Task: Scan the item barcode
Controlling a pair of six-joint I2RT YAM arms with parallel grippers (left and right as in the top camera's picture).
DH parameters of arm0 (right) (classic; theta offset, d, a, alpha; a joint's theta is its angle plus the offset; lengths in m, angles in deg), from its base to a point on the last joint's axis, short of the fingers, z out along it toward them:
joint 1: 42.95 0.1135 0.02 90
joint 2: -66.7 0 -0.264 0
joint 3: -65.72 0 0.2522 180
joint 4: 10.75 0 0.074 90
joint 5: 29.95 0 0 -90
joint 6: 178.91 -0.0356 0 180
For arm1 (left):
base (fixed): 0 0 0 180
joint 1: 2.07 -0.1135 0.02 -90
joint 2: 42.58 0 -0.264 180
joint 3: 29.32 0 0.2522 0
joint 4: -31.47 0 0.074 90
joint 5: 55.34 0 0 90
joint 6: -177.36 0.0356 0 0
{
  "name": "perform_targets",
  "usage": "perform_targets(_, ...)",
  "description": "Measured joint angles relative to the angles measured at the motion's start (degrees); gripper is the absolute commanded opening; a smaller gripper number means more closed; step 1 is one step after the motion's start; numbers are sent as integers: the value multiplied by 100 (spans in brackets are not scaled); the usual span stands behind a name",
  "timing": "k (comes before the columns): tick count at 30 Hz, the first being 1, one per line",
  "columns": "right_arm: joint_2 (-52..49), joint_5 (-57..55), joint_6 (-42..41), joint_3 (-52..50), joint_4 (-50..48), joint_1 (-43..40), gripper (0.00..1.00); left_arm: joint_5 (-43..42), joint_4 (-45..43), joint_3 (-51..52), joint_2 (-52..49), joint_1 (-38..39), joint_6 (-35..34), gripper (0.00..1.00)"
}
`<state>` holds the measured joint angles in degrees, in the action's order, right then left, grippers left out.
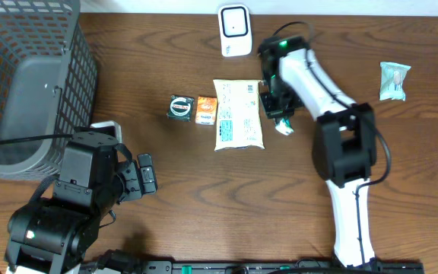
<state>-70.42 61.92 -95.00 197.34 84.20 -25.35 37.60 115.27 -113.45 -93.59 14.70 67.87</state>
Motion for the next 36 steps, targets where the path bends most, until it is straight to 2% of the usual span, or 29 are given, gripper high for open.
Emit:
perform_targets(4,96,1784,999,-2,28,-535,1,-2,2,0,0,0,2,98)
perform_targets(8,155,3353,1864,-551,-192,-1134,1,-4,2,0,2,0,2,98)
perform_targets(14,155,4328,2334,-1683,-776,-1825,13,-4,2,0,0,0,2,98)
perform_targets(16,155,4426,2291,-1810,-815,-2044,23,-2,2,0,0,0,2,98)
perform_targets(19,155,4341,2090,-1823,-761,-2393,30,-4,0,0,0,0,0,97)
perform_targets(24,155,4111,1875,-1427,-35,-2885,33,-4,2,0,0,0,2,98)
perform_targets(28,164,4046,1950,-955,428,-2922,47,-4,0,0,0,0,2,98)
perform_targets(31,170,4019,2070,-909,431,-2811,48,-2,0,0,0,0,2,98)
perform_targets(36,177,3869,2013,-1169,-197,-2448,48,-2,0,0,0,0,0,98)
